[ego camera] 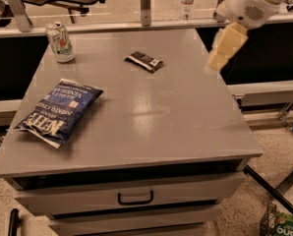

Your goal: Pick rxbar chocolate

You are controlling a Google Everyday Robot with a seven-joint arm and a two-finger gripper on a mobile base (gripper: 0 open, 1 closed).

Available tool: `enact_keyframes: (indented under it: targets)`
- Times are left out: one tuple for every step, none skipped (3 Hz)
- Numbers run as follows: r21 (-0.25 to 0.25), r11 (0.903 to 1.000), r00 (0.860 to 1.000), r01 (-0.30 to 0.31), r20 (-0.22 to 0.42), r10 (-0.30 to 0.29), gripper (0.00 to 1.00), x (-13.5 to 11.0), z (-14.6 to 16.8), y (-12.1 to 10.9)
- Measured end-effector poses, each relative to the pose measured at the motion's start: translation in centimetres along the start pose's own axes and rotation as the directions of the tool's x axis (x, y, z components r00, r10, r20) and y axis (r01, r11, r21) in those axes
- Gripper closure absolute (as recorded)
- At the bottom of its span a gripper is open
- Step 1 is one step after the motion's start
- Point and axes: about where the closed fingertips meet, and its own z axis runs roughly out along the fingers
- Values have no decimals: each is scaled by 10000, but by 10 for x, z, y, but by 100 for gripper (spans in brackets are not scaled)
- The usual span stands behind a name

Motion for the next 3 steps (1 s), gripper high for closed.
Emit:
enact_keyframes:
  targets:
    - [111,9998,9977,-163,658,155,0,-29,24,-41]
    - [294,9972,9912,-692,1147,654,0,-50,52,-80]
    - [-87,9641,9461,-2655,1901,2623,0,-61,121,-124]
